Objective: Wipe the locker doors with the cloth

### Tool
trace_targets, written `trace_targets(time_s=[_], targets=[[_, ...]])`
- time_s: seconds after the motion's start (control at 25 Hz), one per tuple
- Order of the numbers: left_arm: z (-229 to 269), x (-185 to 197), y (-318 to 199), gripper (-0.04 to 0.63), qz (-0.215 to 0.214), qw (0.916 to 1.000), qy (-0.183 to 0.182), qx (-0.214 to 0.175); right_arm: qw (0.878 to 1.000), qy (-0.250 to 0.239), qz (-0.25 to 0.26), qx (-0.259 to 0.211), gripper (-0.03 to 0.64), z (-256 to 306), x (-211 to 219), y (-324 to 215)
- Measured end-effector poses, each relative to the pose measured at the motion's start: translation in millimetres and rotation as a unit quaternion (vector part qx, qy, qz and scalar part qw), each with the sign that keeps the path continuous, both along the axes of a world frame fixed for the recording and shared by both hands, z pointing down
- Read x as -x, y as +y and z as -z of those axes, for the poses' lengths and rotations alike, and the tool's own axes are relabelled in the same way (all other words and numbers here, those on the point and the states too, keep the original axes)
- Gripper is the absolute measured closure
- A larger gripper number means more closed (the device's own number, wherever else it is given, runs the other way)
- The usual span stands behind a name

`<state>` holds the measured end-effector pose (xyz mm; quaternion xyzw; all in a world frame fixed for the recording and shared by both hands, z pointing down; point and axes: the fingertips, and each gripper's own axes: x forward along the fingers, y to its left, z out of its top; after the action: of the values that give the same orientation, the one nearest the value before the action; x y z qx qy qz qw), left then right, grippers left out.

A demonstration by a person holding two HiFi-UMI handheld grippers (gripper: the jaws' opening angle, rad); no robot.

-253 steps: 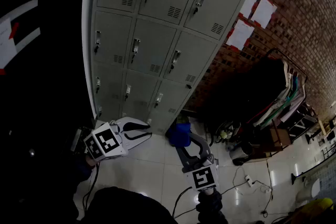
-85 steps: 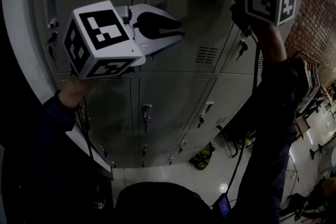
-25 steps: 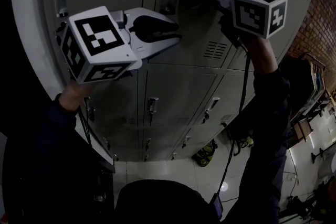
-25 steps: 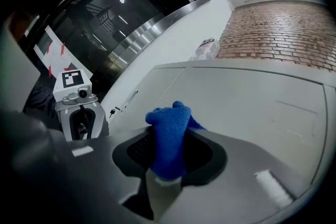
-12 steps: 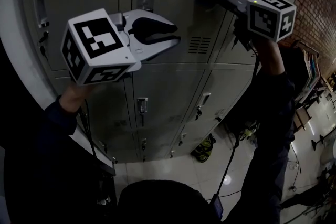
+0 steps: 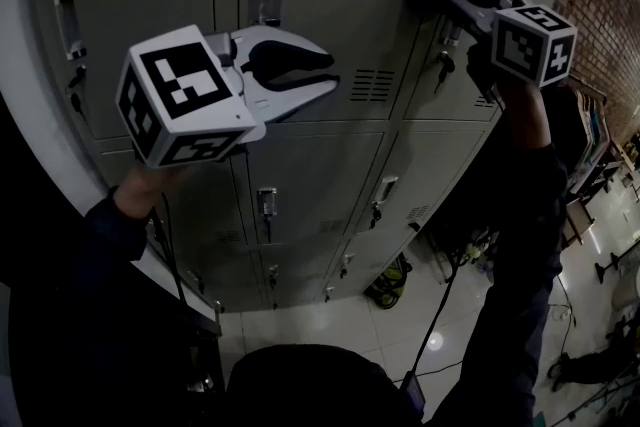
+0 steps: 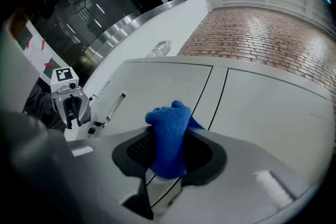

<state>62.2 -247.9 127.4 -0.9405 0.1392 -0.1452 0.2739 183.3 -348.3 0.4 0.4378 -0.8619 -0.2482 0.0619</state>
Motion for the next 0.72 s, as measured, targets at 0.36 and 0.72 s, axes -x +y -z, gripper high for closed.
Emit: trace_targets(time_s=[0.36, 0.72], targets=[[-3, 11, 4, 0.538, 0.011, 0.9999, 0.004, 0.007, 0.998, 0.014, 0.053, -0.022, 0.494, -5, 56, 35], [-9, 39, 16, 0.538, 0.038, 0.9992, 0.008, 0.005, 0.986, 0.049, 0.158, -0.004, 0.494, -26, 175, 51]])
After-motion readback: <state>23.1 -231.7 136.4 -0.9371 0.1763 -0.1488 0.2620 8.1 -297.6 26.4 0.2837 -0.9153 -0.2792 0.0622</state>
